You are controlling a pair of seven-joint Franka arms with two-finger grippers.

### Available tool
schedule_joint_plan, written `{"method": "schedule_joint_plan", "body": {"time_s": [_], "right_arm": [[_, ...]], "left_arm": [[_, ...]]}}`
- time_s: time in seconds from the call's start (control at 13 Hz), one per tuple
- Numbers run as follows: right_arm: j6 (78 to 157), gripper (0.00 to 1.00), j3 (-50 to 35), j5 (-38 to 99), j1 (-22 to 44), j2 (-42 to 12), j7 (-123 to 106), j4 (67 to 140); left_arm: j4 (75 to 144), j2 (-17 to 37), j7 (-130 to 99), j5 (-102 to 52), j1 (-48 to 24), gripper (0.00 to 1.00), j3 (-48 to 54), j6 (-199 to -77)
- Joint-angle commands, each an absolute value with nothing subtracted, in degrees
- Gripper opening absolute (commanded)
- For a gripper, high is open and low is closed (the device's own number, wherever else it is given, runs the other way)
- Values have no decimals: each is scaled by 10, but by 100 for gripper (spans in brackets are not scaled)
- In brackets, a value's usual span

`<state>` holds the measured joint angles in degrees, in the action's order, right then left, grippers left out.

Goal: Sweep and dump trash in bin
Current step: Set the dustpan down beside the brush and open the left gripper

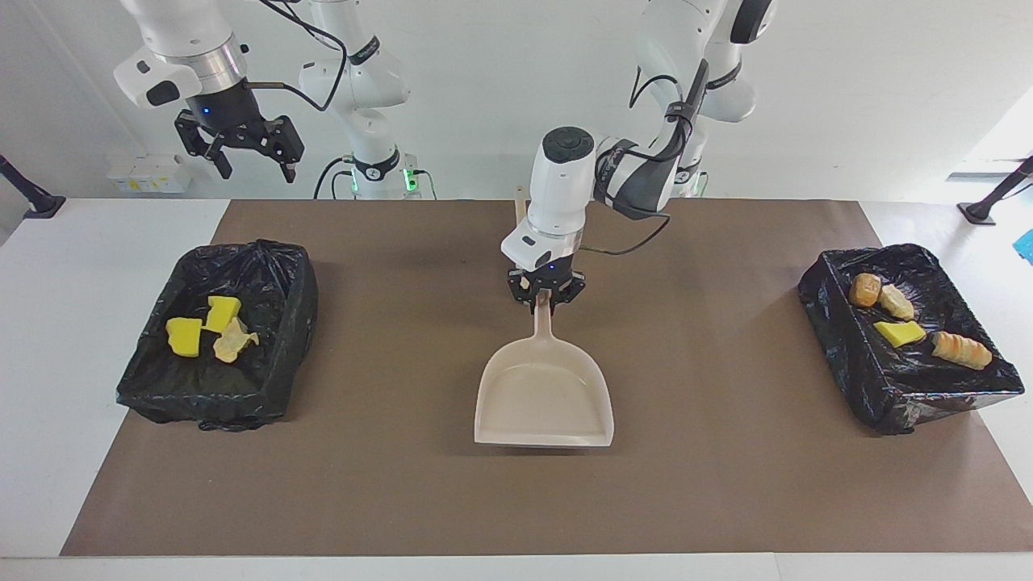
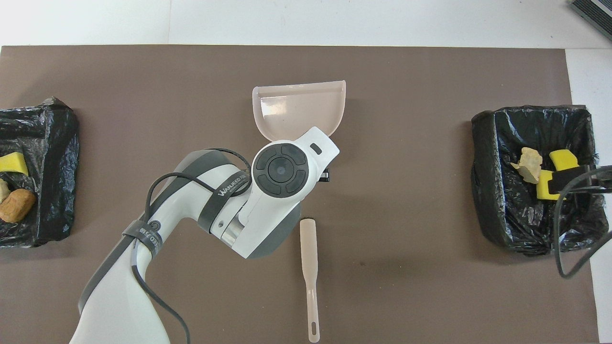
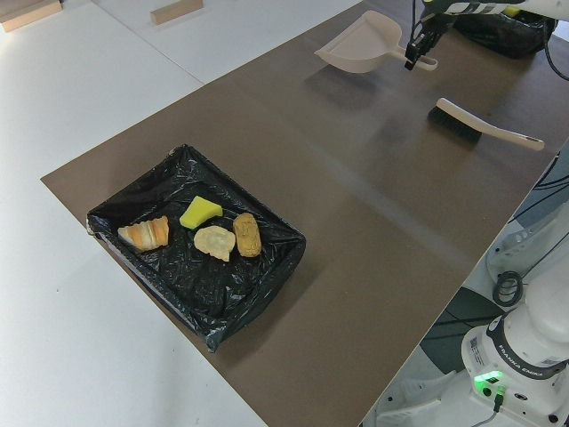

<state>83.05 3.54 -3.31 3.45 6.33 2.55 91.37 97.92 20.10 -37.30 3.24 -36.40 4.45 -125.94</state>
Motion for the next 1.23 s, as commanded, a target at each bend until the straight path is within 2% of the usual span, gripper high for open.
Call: {"method": "schedule_joint_plan", "body": {"time_s": [0.0, 0.23, 0.31, 0.38, 0.46, 0.77, 1.15], "right_arm": [[830, 100, 36, -21, 32, 75, 15, 925], [830, 100, 37, -21, 32, 75, 15, 925], [830, 100, 37, -21, 32, 75, 15, 925], [829, 100, 37, -21, 32, 75, 15, 925], [829, 100, 37, -21, 32, 75, 15, 924], [830, 100, 37, -21, 32, 75, 15, 924], [830, 100, 36, -21, 32, 75, 15, 924]], "left_arm": [[960, 235, -385, 25, -384, 0, 33, -1264], [963, 246, -385, 28, -397, 0, 33, -1270], [963, 244, -385, 23, -394, 14, 33, -1273], [967, 237, -385, 18, -388, 69, 33, -1274], [967, 233, -388, 12, -387, 100, 33, -1265], [967, 197, -407, 10, -378, 100, 27, -1225], [955, 185, -348, 28, -296, 100, 21, -1194]]}}
